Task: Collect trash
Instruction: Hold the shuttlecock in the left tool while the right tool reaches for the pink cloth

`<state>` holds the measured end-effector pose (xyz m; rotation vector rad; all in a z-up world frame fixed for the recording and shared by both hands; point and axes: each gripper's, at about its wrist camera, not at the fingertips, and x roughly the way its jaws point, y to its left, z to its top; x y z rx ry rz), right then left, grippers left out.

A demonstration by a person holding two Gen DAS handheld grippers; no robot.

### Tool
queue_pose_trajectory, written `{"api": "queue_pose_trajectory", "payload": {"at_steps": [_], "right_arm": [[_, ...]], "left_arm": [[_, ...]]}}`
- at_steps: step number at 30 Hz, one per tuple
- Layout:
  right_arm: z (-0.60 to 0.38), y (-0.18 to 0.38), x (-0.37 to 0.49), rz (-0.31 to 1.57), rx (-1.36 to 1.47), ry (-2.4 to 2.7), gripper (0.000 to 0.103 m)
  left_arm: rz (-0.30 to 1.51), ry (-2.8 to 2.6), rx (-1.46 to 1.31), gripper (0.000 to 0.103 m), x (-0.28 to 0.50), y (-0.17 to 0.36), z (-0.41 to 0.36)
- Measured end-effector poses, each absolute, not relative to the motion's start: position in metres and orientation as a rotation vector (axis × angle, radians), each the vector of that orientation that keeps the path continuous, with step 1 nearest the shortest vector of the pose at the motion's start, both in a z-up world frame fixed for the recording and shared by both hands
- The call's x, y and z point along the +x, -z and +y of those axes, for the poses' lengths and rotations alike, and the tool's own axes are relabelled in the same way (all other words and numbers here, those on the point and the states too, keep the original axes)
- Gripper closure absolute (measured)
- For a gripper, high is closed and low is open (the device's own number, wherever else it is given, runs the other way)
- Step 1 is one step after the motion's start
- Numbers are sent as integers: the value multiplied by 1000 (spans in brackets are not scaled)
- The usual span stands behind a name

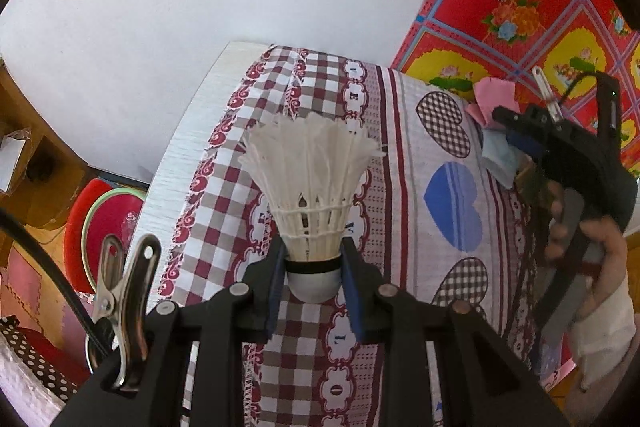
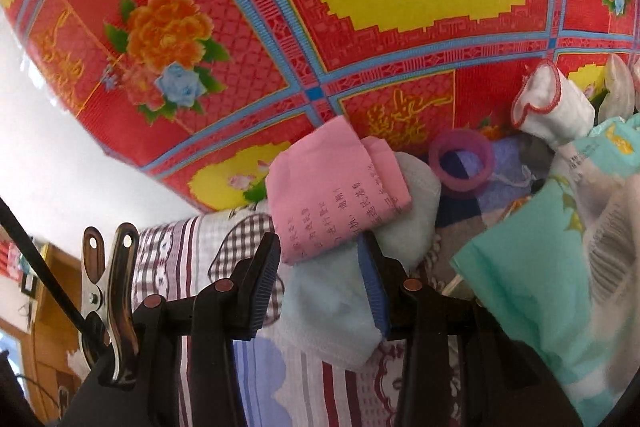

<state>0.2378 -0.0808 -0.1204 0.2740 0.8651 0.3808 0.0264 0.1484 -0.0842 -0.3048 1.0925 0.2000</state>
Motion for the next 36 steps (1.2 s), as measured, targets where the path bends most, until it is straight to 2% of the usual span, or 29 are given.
{"api": "queue_pose_trajectory", "payload": {"at_steps": [4, 8, 16, 17, 21, 27, 36], "right_arm": [[-83, 124, 242, 869, 352, -364, 58], [-88, 125, 242, 864, 416, -370, 47], [-72, 132, 261, 823, 399, -322, 46], [-71, 133, 265, 819, 407, -314, 47], [-78, 134, 276, 831, 440, -281, 75], [-84, 131, 266, 810, 445, -339, 90], [-84, 103, 224, 741, 365, -428, 91]], "left_arm": [[1099, -200, -299, 75, 24, 85, 150], [1104, -201, -292, 75, 23, 86, 152], [1113, -192, -267, 75, 19, 88, 152], [1116, -193, -264, 75, 18, 89, 152], [1120, -198, -263, 75, 14, 92, 154], [1113, -194, -269, 75, 12, 92, 157], [1090, -158, -259, 75, 7, 87, 158]]}}
